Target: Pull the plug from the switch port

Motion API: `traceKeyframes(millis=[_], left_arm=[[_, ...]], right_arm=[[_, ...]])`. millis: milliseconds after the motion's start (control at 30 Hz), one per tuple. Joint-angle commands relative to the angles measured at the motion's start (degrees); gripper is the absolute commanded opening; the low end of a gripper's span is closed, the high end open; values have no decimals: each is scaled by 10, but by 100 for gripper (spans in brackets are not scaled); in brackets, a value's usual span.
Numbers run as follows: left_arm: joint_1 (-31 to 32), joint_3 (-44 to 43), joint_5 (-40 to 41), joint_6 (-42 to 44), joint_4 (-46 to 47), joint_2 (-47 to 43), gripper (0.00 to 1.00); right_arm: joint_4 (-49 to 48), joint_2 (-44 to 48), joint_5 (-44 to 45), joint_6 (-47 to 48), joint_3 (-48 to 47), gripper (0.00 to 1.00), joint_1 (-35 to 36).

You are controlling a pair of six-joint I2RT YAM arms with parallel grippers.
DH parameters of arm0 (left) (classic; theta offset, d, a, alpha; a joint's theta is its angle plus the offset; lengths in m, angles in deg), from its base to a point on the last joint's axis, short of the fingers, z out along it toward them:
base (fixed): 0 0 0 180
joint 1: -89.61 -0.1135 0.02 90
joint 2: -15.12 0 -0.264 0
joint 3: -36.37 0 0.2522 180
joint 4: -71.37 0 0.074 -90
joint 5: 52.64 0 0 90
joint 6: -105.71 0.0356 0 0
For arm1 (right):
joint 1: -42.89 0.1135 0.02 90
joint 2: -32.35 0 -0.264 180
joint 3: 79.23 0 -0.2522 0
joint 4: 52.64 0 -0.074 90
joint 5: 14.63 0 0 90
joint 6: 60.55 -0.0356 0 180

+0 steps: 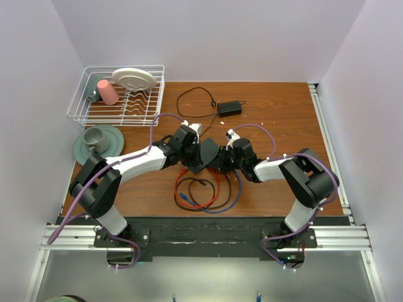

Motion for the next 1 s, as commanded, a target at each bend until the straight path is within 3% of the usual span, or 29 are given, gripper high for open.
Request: traceKeyframes(millis=[0, 333, 633, 733, 767, 833, 867, 900, 967], left_arm=[[13, 0, -18, 16, 11, 9, 0], [19, -15, -7, 22, 5, 50, 0], [19, -67, 94, 34, -19, 20, 0], [17, -83, 133, 33, -22, 26, 17], [14, -85, 136, 31, -21, 27, 45], [13, -95, 141, 29, -24, 31, 70], [13, -98, 146, 29, -27, 32, 89], [13, -107, 148, 30, -38, 34, 99], [13, -117, 155, 47, -56, 38, 100]], right_arm=[[103, -32, 24, 23, 9, 0, 3], [102, -33, 22, 24, 10, 0, 4], [92, -36, 21, 21, 21, 0, 3], [89, -39, 21, 21, 22, 0, 3], [86, -39, 20, 20, 22, 0, 3], [86, -40, 19, 20, 23, 0, 3], [86, -40, 18, 20, 23, 0, 3], [85, -39, 18, 20, 23, 0, 3], [85, -39, 17, 20, 23, 0, 3]])
